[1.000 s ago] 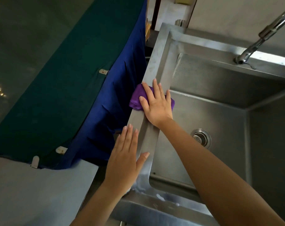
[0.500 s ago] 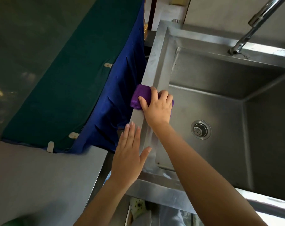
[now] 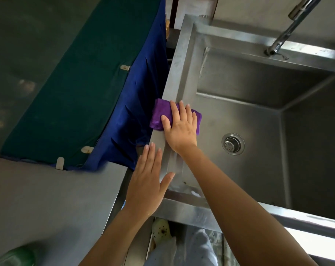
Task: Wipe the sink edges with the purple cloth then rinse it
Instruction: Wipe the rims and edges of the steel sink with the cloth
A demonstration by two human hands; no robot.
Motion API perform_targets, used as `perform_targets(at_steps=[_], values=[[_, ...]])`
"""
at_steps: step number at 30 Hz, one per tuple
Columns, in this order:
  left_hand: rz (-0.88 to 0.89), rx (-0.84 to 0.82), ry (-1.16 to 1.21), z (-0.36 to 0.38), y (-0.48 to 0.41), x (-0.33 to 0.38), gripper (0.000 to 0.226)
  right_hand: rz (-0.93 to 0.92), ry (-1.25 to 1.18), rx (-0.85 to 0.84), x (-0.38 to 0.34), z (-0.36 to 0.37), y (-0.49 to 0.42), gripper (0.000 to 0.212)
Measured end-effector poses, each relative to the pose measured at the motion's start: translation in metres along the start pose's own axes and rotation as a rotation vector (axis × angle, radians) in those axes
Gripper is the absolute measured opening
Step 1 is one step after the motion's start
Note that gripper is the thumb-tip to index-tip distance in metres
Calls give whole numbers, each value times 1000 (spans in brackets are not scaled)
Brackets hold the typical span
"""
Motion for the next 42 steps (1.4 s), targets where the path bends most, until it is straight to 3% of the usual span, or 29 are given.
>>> perform_targets(at_steps=[7, 17, 24, 34, 42], values=[[5, 7, -8, -13, 36, 7, 79, -33, -10, -109, -5, -7, 36, 58], [-162, 132, -156, -7, 77, 16, 74, -157, 15, -172, -10, -5, 81, 60], [-296, 230, -99, -6, 112, 21, 69, -265, -25, -244, -11, -10, 124, 60], [-229, 246, -45, -9, 121, 22, 77, -355, 64, -302, -10, -21, 159, 54], [-175, 214, -43, -9, 123, 18, 72, -266, 85, -257, 1, -42, 174, 49]])
Point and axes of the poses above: each hand's wrist, its own y-axis away from the middle knuckle, its own z-axis out of the palm, x = y × z, the point moved 9 cm from there along -y, towards the middle knuckle, and after that the axes turned 14 degrees about x, right-handed, at the moved point
